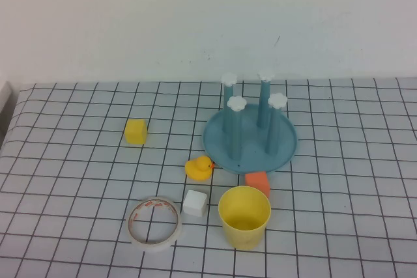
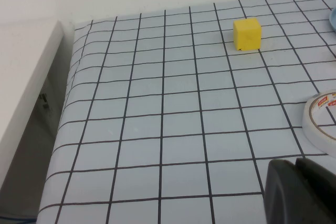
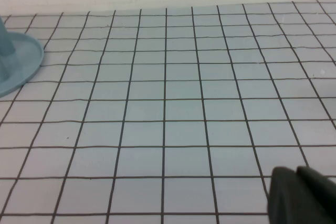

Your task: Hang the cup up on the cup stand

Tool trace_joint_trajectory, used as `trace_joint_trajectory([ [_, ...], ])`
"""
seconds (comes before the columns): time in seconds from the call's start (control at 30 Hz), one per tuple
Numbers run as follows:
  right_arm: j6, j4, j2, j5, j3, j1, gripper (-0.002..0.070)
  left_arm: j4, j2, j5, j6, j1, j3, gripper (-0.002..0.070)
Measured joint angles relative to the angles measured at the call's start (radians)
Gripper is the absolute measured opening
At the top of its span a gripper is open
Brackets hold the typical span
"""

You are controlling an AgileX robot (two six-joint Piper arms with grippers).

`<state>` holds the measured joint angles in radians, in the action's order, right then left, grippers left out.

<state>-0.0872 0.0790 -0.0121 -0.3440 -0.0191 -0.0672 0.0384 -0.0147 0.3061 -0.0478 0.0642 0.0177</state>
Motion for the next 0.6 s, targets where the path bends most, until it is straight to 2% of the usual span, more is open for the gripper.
trace_joint_trajectory([
  [0.3, 0.0, 0.0, 0.0, 0.0, 0.0, 0.0, -0.0001, 0.0, 0.0, 0.0, 0.0, 0.0, 0.0, -0.0003],
  [0.6, 0.0, -0.079, 0.0, 0.0, 0.0, 0.0, -0.0001, 0.001, 0.0, 0.0, 0.0, 0.0, 0.0, -0.0003],
])
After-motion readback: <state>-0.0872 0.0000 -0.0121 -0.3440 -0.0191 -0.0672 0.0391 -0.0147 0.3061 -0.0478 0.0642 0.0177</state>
